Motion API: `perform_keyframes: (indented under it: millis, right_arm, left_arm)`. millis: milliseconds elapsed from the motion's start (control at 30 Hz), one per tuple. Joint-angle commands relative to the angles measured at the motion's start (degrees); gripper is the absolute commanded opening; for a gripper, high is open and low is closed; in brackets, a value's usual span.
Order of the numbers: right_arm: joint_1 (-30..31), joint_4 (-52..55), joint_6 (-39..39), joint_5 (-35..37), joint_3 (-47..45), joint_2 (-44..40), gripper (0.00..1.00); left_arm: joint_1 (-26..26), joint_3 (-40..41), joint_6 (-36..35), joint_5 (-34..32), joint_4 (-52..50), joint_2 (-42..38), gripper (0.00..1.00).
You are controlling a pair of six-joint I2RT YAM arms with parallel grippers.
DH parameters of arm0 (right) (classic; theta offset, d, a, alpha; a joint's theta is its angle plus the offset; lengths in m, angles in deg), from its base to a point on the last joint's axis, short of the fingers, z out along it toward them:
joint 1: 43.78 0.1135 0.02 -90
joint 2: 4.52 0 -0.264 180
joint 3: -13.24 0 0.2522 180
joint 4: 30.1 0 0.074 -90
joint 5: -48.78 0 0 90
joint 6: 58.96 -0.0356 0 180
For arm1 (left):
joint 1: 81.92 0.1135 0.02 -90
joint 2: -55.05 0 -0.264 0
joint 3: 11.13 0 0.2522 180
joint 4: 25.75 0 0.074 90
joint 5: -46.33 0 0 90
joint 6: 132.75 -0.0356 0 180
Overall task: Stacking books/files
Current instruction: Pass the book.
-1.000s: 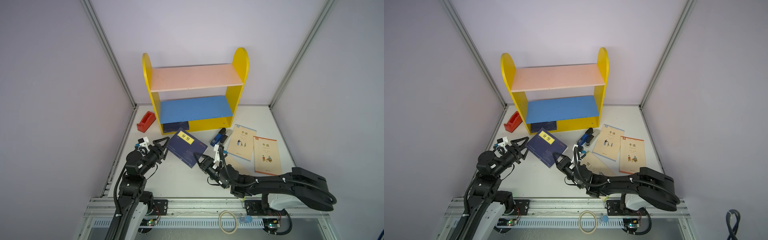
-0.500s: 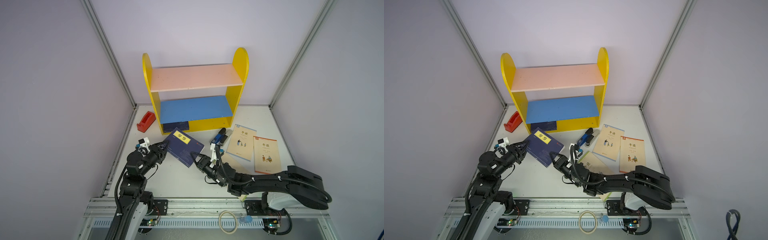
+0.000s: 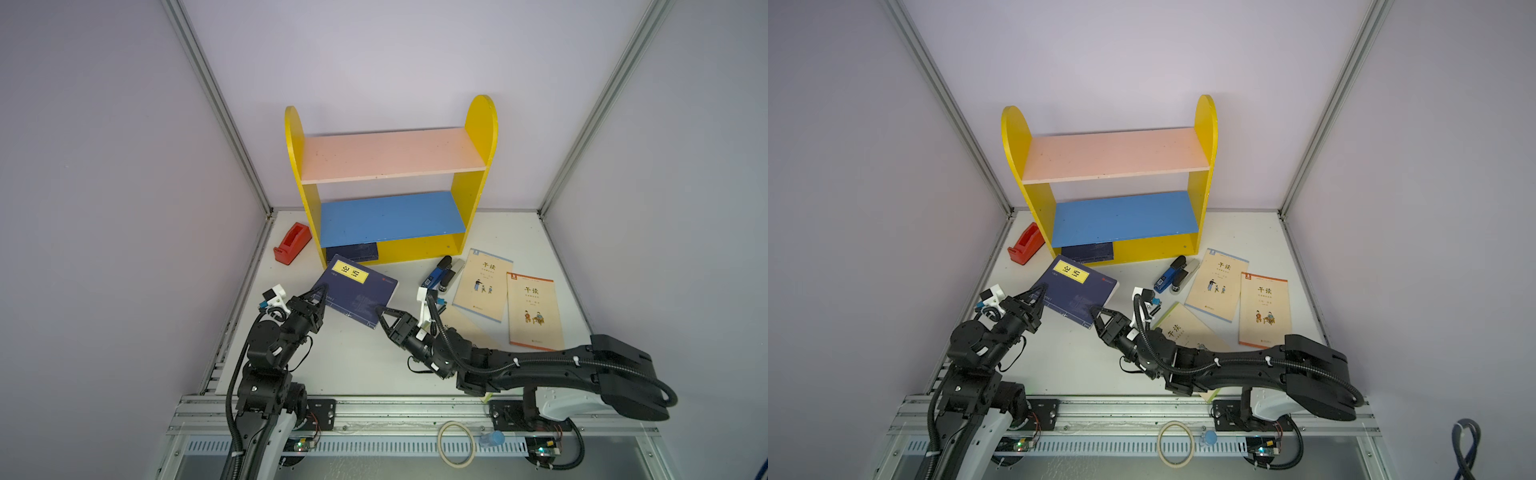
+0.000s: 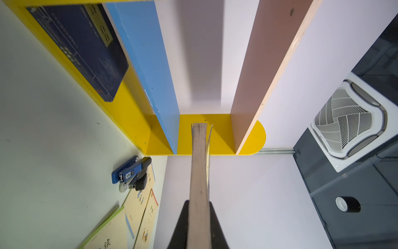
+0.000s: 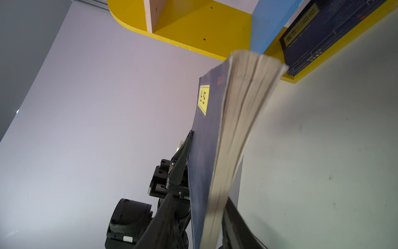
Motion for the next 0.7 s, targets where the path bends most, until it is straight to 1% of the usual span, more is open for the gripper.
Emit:
perform_keyframes:
  millis: [0,233,367,433,667]
  right_arm:
    - [1.57,0.61,-2.91,5.27,2.58,2.18,0.40]
    - [4.45,5.08,-9.10,7.74,10.40,8.96,0.38]
    - [5.46,12.06,-15.14,8.99,13.46,10.20,0.35]
    - [5.73,13.02,-15.28,9.38,14.07,10.38,0.34]
    - [6.17,11.07,-14.57,10.92,13.37,10.19,0.31]
  left_arm:
    - [-0.73,-0.12,-0.52,-9.28,-4.31,-3.39,0.00]
    - [-3.50,-0.36,-2.33,-14.02,-7.97,-7.24,0.00]
    - [-4.13,-0.86,-3.12,-15.73,-9.98,-8.65,0.00]
    - [-4.09,-0.96,-3.48,-16.04,-10.28,-9.19,0.00]
    - [-4.12,-1.09,-3.50,-16.75,-11.66,-10.69,0.00]
